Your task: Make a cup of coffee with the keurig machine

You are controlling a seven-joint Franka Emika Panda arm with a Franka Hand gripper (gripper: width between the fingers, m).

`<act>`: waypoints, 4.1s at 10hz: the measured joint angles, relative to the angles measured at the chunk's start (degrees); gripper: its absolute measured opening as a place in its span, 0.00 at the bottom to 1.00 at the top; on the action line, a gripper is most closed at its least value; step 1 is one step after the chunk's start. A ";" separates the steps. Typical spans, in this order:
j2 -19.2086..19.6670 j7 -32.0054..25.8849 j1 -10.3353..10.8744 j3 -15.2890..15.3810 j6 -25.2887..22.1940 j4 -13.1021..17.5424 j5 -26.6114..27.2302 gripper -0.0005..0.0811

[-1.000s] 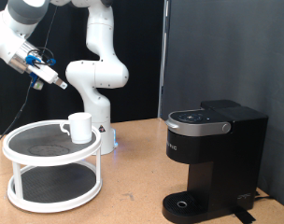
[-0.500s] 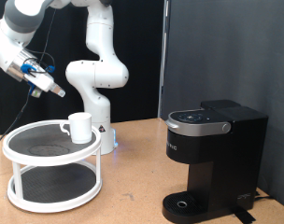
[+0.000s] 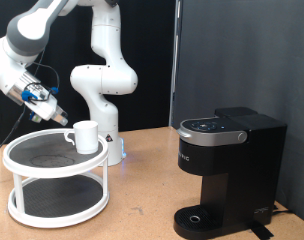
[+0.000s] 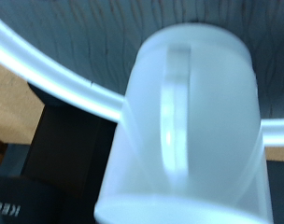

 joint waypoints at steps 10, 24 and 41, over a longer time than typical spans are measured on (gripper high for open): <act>5.77 -5.59 0.52 0.47 3.24 -0.35 3.71 0.91; 4.62 -5.03 0.04 0.20 -3.10 2.40 4.14 0.01; -4.83 21.88 4.81 18.95 14.89 -4.38 23.89 0.01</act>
